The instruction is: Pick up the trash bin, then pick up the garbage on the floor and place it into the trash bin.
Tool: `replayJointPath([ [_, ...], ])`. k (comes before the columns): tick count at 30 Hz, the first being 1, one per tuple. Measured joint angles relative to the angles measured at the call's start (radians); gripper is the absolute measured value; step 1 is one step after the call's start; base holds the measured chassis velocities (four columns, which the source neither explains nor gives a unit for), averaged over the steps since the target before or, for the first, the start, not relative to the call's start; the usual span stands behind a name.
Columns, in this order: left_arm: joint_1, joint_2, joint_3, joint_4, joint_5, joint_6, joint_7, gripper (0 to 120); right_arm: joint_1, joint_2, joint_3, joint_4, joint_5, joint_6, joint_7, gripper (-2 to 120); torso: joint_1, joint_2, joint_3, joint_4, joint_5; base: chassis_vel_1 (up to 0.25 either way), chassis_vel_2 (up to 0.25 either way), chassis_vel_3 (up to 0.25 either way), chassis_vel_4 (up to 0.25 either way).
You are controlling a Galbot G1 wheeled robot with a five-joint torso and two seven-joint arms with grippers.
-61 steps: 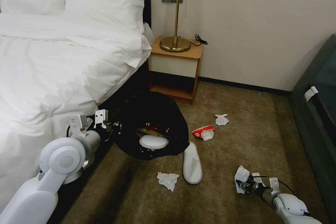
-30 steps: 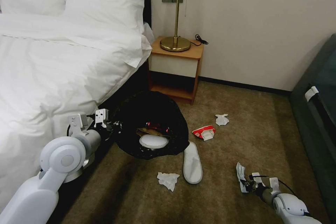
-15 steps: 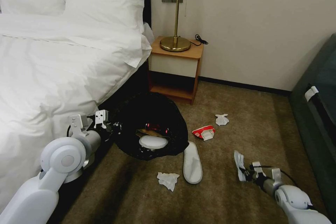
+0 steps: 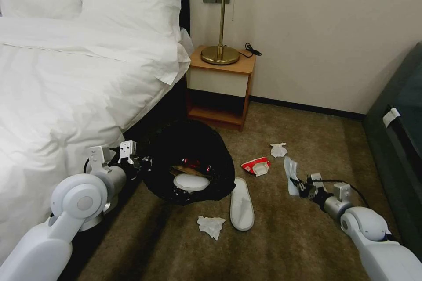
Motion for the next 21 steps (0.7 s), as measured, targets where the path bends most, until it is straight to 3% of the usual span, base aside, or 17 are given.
replayJointPath([
  [9, 0.004, 0.038, 0.029, 0.019, -0.026, 0.000, -0.017, 0, 0.029, -0.026, 0.007, 0.128, 0.058, -0.027, 0.031, 0, 0.000, 0.000, 0.000, 0.0000, 0.0000, 0.000, 0.000, 0.000, 0.000],
  [11, -0.009, 0.074, 0.043, 0.032, -0.054, 0.000, -0.027, 0, 0.050, -0.051, 0.006, 0.153, 0.083, -0.031, 0.029, 0, 0.000, 0.000, 0.000, -0.0001, 0.0001, 0.000, 0.000, 0.000, 0.000],
  [21, -0.055, 0.127, 0.082, 0.059, -0.128, 0.000, -0.059, 0, 0.136, -0.083, -0.050, 0.218, 0.129, -0.039, 0.008, 0, 0.000, 0.000, 0.000, 0.0000, 0.0000, 0.000, 0.000, 0.000, 0.000],
])
